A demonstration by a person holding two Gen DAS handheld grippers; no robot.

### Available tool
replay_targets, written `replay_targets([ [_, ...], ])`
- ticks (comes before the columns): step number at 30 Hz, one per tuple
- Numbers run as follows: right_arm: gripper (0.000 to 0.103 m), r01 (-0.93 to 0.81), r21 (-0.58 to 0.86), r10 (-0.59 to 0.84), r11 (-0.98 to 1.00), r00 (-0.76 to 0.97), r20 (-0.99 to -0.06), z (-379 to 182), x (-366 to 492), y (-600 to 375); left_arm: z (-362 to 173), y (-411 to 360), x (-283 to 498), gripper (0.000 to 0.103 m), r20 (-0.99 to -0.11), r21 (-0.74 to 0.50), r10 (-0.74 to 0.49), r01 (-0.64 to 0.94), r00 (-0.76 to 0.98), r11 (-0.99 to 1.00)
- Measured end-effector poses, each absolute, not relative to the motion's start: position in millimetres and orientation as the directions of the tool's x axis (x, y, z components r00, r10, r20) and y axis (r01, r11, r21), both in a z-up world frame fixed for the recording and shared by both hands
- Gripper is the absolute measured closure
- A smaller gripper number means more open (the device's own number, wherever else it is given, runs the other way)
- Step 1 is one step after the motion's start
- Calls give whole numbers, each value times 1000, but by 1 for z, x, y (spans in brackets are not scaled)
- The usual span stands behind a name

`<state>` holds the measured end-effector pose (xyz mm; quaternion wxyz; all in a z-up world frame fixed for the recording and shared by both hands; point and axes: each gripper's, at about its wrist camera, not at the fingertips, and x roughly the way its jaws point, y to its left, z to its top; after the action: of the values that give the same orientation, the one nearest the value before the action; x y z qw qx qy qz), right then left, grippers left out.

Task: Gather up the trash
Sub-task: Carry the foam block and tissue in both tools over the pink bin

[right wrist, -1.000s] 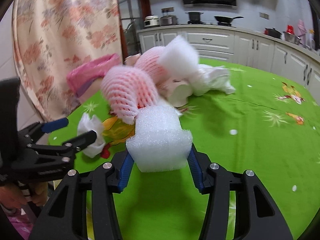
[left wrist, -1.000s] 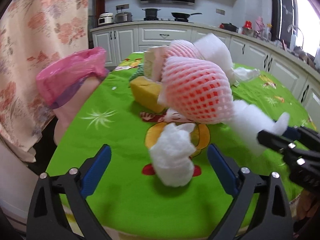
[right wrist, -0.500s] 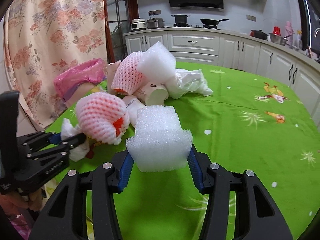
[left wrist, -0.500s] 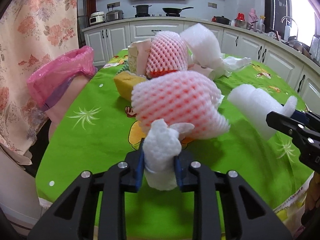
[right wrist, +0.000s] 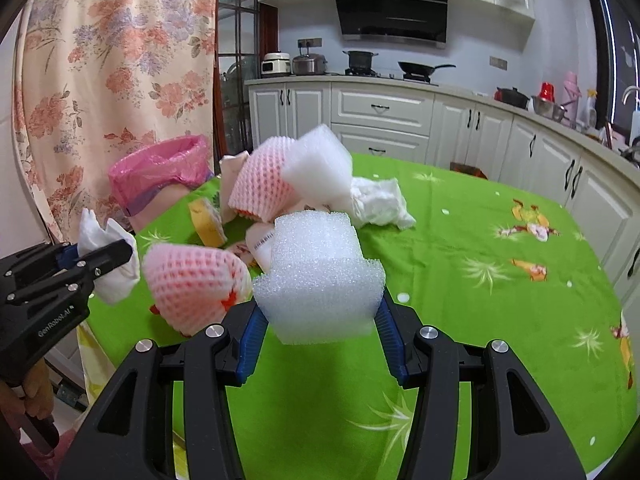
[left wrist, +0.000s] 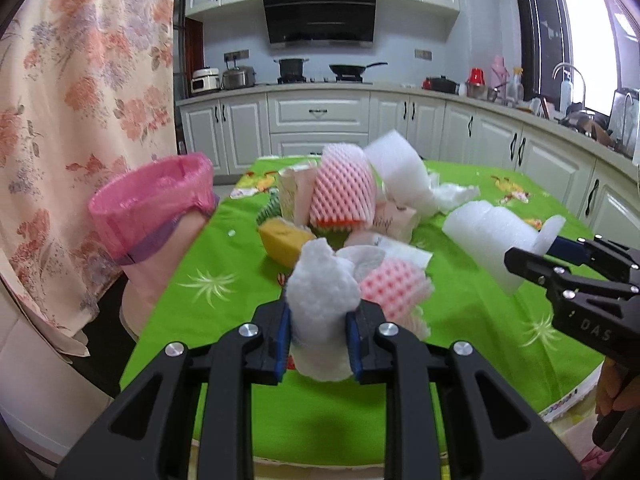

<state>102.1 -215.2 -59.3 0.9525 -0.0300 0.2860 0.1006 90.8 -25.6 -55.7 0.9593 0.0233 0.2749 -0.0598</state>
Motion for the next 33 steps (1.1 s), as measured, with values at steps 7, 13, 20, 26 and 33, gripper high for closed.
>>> replay_targets([
  [7,55,-221,-21,175,975,823,-540,-49,104,-205,-48,-17,89,81,-520,0,-102,119,848,993],
  [13,55,-220,-22,173,975,820,-546,-48,112,-201,-53,-14,96,81,-542,-13,-101,112,834,994],
  [20,55,-226,-21,178,974,818,-547,-38,128,-197,-41,-9,108,81,-528,-16,-94,100,844,995],
  [26,55,-254,-20,204,967,819,-536,-24,147,-186,-24,3,125,81,-513,-28,-74,69,855,997],
  [33,55,-304,-14,253,952,817,-518,-5,174,-169,-9,19,149,81,-511,-42,-41,23,859,999],
])
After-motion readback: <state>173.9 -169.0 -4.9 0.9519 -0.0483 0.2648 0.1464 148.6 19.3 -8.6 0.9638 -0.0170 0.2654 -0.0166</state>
